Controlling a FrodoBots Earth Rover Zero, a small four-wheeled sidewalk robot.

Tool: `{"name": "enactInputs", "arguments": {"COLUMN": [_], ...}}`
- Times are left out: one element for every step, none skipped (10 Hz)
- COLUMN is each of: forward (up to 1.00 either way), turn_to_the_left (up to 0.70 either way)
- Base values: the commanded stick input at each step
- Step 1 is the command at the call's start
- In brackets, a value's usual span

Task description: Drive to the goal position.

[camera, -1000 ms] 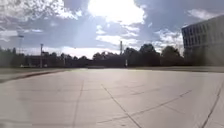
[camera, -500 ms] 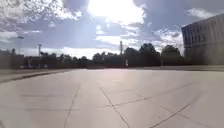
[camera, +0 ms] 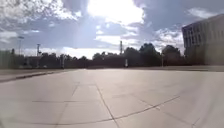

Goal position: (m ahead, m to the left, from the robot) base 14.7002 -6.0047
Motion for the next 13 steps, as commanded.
{"name": "enactInputs", "arguments": {"forward": [0.7,0.7,0.7,0.7,0.7,0.7,0.7,0.7,0.7,0.7,0.7,0.7,0.7], "turn_to_the_left": [-0.01,-0.01,-0.01,-0.01,-0.01,-0.01,-0.01,-0.01,-0.01,-0.01,-0.01,-0.01,-0.01]}}
